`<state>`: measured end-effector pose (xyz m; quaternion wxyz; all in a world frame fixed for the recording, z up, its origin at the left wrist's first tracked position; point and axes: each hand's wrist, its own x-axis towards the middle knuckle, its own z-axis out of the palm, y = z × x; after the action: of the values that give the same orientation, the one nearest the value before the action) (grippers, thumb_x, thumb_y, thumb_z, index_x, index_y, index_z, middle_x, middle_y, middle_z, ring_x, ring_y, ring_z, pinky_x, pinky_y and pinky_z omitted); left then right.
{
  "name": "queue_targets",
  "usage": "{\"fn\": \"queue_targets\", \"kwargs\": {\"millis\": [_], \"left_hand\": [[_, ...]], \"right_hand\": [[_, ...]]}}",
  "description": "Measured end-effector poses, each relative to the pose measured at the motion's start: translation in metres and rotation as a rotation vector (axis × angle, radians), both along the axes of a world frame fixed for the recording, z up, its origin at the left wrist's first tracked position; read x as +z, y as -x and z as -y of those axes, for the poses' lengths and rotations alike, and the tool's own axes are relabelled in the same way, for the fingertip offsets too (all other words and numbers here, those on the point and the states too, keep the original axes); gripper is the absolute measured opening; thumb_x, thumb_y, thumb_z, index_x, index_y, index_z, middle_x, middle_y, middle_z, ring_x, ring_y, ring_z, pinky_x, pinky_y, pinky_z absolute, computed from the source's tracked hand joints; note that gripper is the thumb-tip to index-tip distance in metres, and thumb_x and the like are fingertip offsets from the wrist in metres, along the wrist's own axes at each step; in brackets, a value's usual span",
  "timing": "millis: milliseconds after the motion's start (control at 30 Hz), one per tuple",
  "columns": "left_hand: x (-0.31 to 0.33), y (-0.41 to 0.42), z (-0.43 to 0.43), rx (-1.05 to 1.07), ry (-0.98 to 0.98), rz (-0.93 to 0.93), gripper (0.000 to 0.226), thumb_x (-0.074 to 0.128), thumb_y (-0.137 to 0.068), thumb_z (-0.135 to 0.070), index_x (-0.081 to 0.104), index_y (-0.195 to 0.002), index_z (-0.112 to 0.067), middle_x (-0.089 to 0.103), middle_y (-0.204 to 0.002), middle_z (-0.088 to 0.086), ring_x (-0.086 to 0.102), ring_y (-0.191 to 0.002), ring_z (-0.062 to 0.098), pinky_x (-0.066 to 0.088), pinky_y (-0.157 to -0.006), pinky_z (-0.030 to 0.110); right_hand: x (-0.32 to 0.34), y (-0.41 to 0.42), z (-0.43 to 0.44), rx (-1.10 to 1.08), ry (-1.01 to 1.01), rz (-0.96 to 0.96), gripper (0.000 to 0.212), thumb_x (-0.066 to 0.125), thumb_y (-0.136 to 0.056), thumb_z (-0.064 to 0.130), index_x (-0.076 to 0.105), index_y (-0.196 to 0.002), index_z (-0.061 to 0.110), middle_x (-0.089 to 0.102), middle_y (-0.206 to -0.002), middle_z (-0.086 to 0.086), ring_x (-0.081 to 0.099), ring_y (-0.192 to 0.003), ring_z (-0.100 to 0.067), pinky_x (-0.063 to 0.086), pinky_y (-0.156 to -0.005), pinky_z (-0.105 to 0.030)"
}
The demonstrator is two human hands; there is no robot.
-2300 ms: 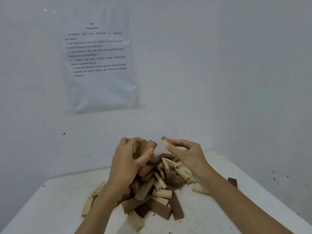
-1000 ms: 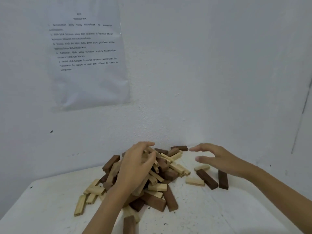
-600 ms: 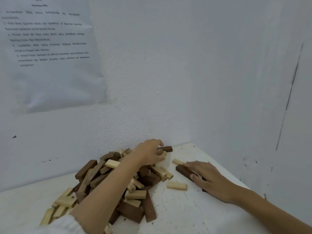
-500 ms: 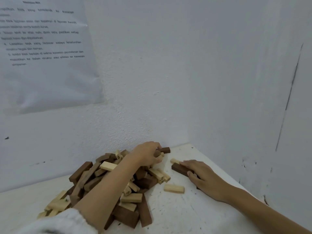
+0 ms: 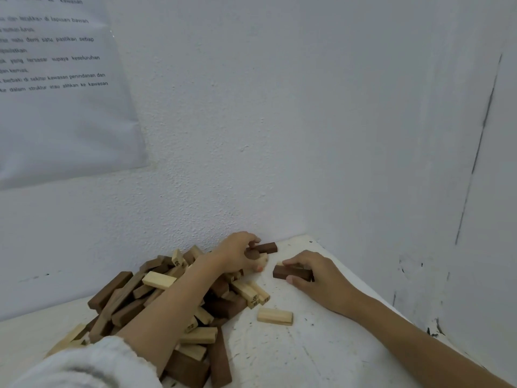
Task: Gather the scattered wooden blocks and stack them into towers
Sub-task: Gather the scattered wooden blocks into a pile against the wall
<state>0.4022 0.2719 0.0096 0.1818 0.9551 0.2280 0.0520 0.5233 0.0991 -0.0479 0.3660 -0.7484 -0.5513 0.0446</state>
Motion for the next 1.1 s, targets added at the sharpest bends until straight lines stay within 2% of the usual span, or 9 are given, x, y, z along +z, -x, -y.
{"fn": "queue_targets", "kwargs": {"millis": [67, 133, 200, 300, 433, 567, 767, 1000, 1100], "left_hand": [[0.001, -0.001, 0.001, -0.019, 0.070, 0.022, 0.072, 0.078, -0.078, -0.026, 0.043, -0.140, -0.017, 0.050, -0.126, -0.001, 0.048, -0.102, 0.011, 0.040, -0.087, 0.021], [0.000, -0.002, 0.003, -0.040, 0.090, -0.020, 0.079, 0.077, -0.078, -0.029, 0.035, -0.145, -0.022, 0.043, -0.128, 0.000, 0.048, -0.105, 0.013, 0.042, -0.093, 0.024], [-0.002, -0.004, 0.005, -0.052, 0.053, -0.083, 0.080, 0.073, -0.082, -0.034, 0.028, -0.148, -0.025, 0.038, -0.136, 0.002, 0.046, -0.112, 0.015, 0.039, -0.100, 0.027], [-0.005, -0.008, 0.007, -0.050, -0.023, -0.106, 0.073, 0.068, -0.085, -0.041, 0.032, -0.146, -0.026, 0.042, -0.139, 0.001, 0.045, -0.122, 0.020, 0.035, -0.108, 0.036], [-0.006, -0.011, 0.012, -0.042, -0.018, -0.077, 0.067, 0.069, -0.084, -0.038, 0.038, -0.142, -0.025, 0.044, -0.134, 0.000, 0.047, -0.116, 0.018, 0.035, -0.106, 0.036], [-0.007, -0.013, 0.016, -0.072, -0.030, -0.040, 0.059, 0.073, -0.081, -0.038, 0.049, -0.133, -0.025, 0.049, -0.125, -0.002, 0.048, -0.100, 0.011, 0.039, -0.091, 0.024], [-0.011, -0.015, 0.033, -0.150, -0.004, -0.022, 0.055, 0.070, -0.083, -0.039, 0.049, -0.132, -0.026, 0.047, -0.122, -0.002, 0.050, -0.106, 0.015, 0.039, -0.089, 0.023], [-0.011, -0.003, 0.061, -0.209, -0.004, -0.049, 0.058, 0.067, -0.085, -0.040, 0.046, -0.137, -0.027, 0.046, -0.123, -0.001, 0.048, -0.102, 0.014, 0.041, -0.092, 0.025], [-0.012, 0.004, 0.080, -0.246, -0.010, -0.051, 0.058, 0.065, -0.087, -0.040, 0.044, -0.139, -0.025, 0.045, -0.122, 0.001, 0.046, -0.097, 0.013, 0.040, -0.093, 0.027]], "right_hand": [[0.002, -0.007, 0.005, -0.037, -0.019, -0.050, 0.026, 0.067, -0.088, 0.023, 0.065, -0.113, 0.026, 0.058, -0.102, 0.020, 0.051, -0.097, 0.002, 0.041, -0.088, -0.018], [0.003, -0.012, 0.010, -0.100, -0.038, -0.072, 0.025, 0.070, -0.083, 0.021, 0.066, -0.106, 0.030, 0.058, -0.099, 0.022, 0.053, -0.101, -0.003, 0.041, -0.095, -0.026], [0.006, -0.014, 0.014, -0.164, 0.000, -0.032, 0.026, 0.068, -0.081, 0.021, 0.062, -0.102, 0.035, 0.057, -0.098, 0.024, 0.048, -0.102, -0.005, 0.030, -0.093, -0.029], [0.017, -0.016, 0.019, -0.184, 0.122, -0.013, 0.035, 0.066, -0.081, 0.023, 0.056, -0.110, 0.040, 0.055, -0.104, 0.021, 0.041, -0.103, -0.005, 0.022, -0.089, -0.031], [0.041, -0.020, 0.025, -0.149, 0.392, -0.008, 0.051, 0.064, -0.084, 0.019, 0.050, -0.132, 0.030, 0.050, -0.112, 0.012, 0.039, -0.108, -0.011, 0.030, -0.101, -0.037], [0.057, -0.023, 0.033, -0.078, 0.561, 0.004, 0.050, 0.067, -0.086, 0.022, 0.052, -0.133, 0.030, 0.046, -0.117, 0.006, 0.044, -0.109, -0.014, 0.041, -0.103, -0.036], [0.064, -0.015, 0.037, -0.096, 0.674, 0.030, 0.055, 0.070, -0.085, 0.035, 0.046, -0.135, 0.038, 0.038, -0.127, -0.001, 0.038, -0.123, -0.023, 0.045, -0.099, -0.035], [0.064, -0.005, 0.047, -0.149, 0.660, -0.001, 0.047, 0.070, -0.086, 0.014, 0.054, -0.126, 0.032, 0.036, -0.115, -0.002, 0.051, -0.113, -0.024, 0.049, -0.081, -0.026], [0.062, 0.000, 0.061, -0.190, 0.659, 0.032, 0.046, 0.069, -0.086, 0.013, 0.055, -0.124, 0.034, 0.040, -0.122, -0.003, 0.048, -0.117, -0.024, 0.047, -0.087, -0.027]]}}
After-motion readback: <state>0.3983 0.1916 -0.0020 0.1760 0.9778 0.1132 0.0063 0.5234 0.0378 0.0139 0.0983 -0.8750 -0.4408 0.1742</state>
